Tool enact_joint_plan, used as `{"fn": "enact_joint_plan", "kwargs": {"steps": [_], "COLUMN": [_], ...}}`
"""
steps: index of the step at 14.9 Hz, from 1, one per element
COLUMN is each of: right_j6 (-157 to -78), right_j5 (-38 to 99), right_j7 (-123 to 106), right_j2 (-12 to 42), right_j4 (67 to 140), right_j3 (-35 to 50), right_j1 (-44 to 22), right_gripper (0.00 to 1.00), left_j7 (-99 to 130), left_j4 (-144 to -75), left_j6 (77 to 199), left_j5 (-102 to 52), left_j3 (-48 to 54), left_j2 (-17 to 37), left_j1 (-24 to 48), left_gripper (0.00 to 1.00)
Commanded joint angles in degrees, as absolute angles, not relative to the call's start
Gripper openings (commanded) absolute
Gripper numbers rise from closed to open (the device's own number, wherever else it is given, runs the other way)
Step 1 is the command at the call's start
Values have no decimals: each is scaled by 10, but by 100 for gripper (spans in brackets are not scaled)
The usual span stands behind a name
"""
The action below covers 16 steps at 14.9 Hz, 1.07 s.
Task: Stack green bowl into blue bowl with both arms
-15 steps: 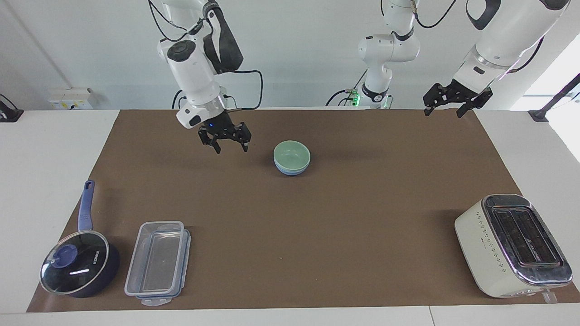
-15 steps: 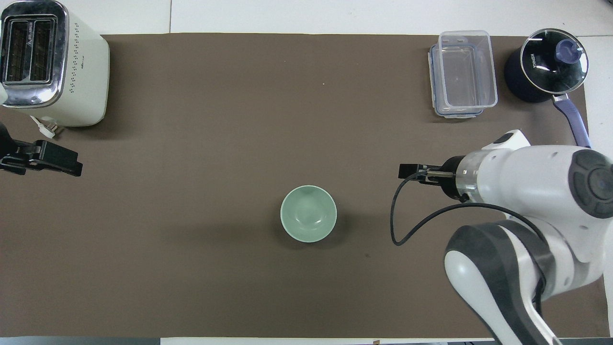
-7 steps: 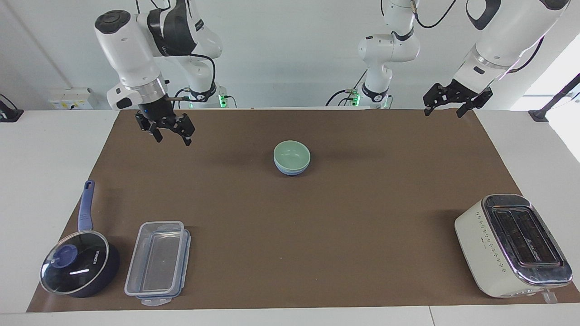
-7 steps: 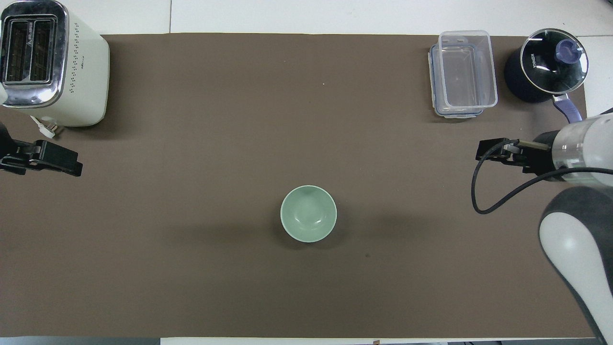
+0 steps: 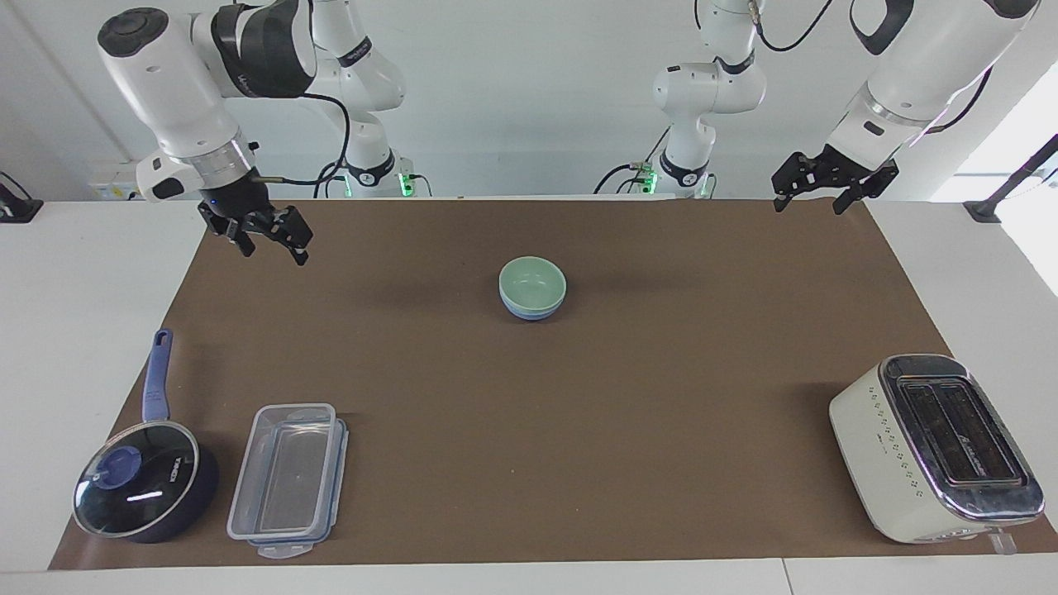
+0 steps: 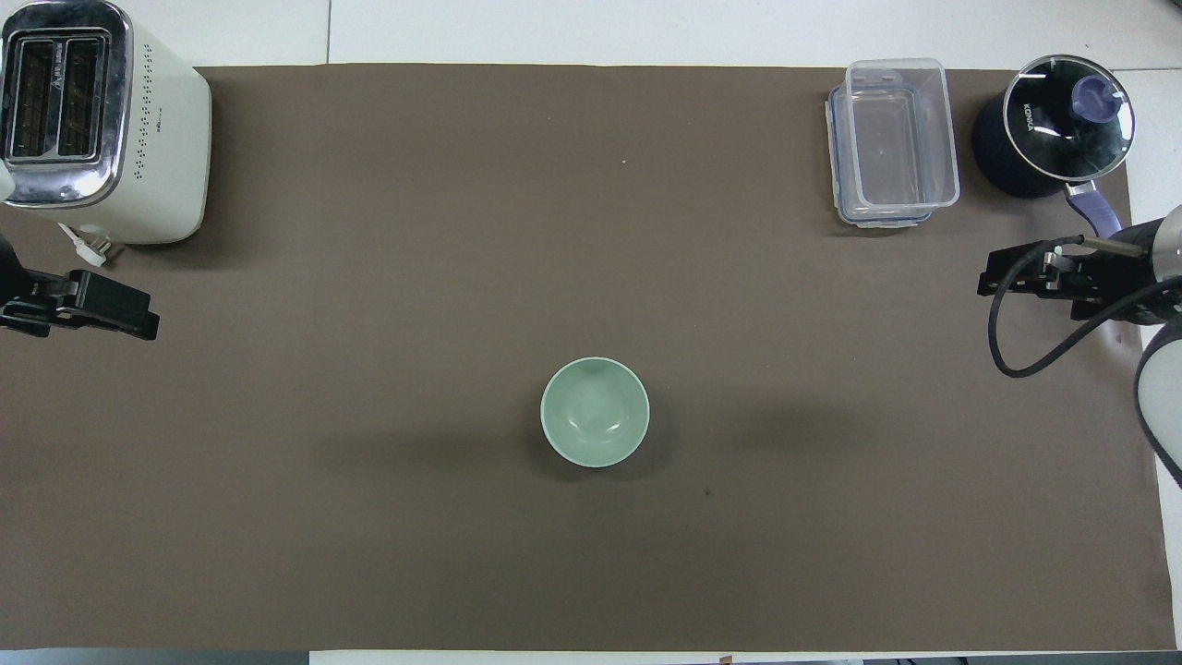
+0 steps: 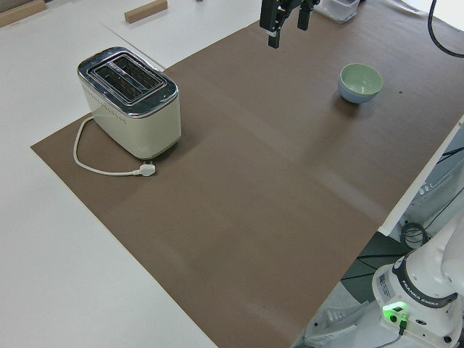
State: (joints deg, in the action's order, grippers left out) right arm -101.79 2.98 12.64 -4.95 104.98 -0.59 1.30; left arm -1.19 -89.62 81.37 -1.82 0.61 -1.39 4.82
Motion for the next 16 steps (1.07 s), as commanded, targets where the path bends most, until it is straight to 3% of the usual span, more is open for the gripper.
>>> {"fn": "enact_joint_plan", "kwargs": {"steps": [1, 5, 16], "right_j6": [-969, -931, -936], "right_j5": [4, -12, -2], "right_j7": [116, 113, 98], "right_j2": [-22, -16, -33], "right_j4": [990, 968, 994], "right_j3": [2, 7, 6], "right_j1": [11, 8, 10], "right_gripper": [100, 100, 100], "left_j7": [-11, -11, -11], "left_j4": [-904, -904, -904], "left_j6": [809, 809, 809], "left_j5": [-6, -6, -6], "left_j3": [6, 6, 6], "left_j2": [-25, -25, -25], "left_j1": [48, 48, 48], "left_gripper": [100, 100, 100]}}
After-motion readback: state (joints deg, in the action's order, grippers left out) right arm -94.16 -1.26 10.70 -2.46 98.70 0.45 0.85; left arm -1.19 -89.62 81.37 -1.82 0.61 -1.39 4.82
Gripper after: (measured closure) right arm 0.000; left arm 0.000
